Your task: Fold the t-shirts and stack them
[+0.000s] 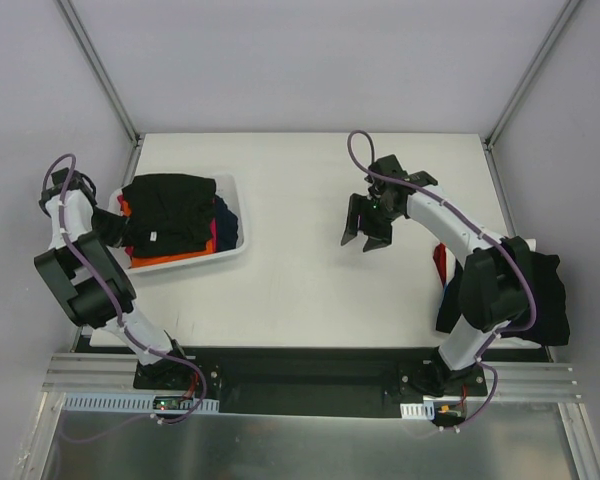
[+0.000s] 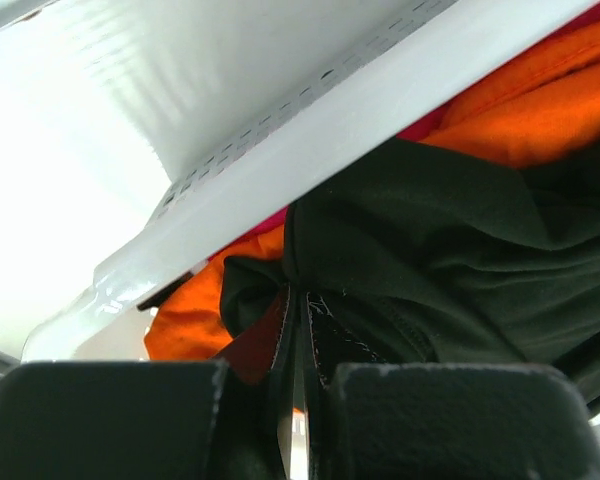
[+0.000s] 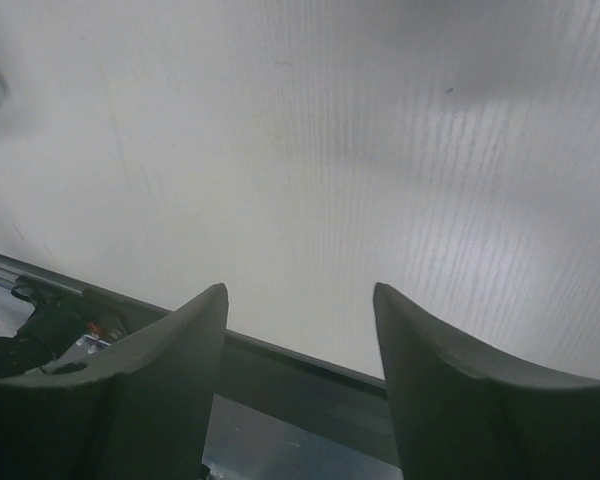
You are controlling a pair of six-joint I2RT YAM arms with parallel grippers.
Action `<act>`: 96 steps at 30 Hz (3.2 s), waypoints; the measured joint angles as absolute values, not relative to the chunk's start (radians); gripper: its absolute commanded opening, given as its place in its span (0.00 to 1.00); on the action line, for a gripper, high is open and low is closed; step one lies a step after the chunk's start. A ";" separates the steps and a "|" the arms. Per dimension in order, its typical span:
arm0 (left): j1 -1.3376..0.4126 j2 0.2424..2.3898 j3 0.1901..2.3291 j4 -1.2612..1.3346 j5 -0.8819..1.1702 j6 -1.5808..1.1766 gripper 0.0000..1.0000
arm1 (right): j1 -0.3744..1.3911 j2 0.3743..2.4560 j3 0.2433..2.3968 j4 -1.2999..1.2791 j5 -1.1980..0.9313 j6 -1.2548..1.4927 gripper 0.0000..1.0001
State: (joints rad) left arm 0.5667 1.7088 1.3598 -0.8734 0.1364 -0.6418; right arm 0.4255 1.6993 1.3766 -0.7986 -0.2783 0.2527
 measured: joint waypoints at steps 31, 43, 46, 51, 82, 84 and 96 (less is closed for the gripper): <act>0.017 1.494 1.052 -0.869 0.038 -0.670 0.00 | 0.716 2.199 1.898 -0.826 -0.525 0.219 0.01; -0.292 1.569 1.100 -0.847 0.036 -0.669 0.00 | 0.618 2.501 2.194 -0.740 -0.609 0.241 0.01; -0.370 1.579 1.104 -0.847 0.044 -0.668 0.00 | 0.575 2.506 2.149 -0.671 -0.627 0.258 0.01; -0.405 1.584 1.122 -0.872 0.050 -0.667 0.00 | 0.516 2.494 2.064 -0.609 -0.637 0.255 0.01; -0.407 1.608 1.703 -1.230 -0.024 -0.640 0.41 | 0.519 1.982 1.537 -0.657 -0.587 0.148 0.01; -0.407 1.594 1.709 -1.239 -0.001 -0.633 0.90 | 0.520 1.982 1.537 -0.660 -0.587 0.147 0.01; -0.407 1.422 1.656 -1.322 0.026 -0.617 0.57 | 0.539 2.040 1.599 -0.688 -0.588 0.144 0.01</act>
State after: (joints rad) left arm -0.4072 1.4220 1.6558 -1.3224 0.0261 -0.6174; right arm 0.5388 2.0399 1.5990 -0.6876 -0.5877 0.1440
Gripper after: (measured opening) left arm 0.731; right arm 0.014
